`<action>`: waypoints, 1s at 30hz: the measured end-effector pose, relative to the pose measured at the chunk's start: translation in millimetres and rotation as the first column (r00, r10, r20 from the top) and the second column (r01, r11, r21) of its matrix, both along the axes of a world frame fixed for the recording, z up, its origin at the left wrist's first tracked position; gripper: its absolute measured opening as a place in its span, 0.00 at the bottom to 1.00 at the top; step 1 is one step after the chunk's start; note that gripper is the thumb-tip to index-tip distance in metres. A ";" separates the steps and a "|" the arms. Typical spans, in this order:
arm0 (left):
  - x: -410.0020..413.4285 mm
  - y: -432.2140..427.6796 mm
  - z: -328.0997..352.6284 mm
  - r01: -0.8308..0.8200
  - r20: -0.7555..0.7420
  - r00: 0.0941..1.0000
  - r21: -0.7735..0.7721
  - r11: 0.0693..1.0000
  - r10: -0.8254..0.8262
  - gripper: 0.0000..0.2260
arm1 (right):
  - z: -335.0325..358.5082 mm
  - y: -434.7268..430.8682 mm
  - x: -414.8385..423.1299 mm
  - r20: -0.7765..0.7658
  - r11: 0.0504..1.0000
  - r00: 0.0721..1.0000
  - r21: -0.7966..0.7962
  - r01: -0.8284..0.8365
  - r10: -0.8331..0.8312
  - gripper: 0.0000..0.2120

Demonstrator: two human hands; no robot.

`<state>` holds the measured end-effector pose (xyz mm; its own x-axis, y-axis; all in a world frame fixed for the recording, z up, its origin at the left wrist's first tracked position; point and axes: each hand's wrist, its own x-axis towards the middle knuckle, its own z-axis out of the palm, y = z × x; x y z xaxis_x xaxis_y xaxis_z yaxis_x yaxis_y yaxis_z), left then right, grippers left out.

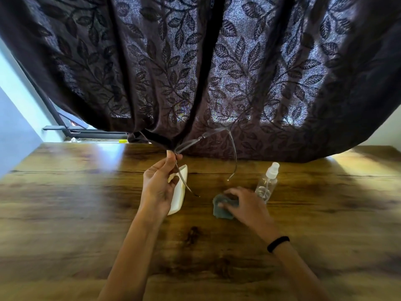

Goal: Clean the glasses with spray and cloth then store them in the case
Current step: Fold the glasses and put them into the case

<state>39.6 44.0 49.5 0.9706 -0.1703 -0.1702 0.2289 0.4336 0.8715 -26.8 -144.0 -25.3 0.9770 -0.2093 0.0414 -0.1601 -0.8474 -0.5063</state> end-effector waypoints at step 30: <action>8.2 26.9 -27.6 0.042 0.445 0.834 0.539 0.842 -0.326 0.21 | 56.6 -6.4 -5.8 0.253 0.550 0.895 0.835 -0.012 -0.366 0.05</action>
<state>47.8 71.0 21.9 0.8962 -0.3863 0.2179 -0.2699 -0.0852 0.9591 -32.6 -150.3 31.3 0.8587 -0.5040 0.0929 0.0919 -0.0269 -0.9954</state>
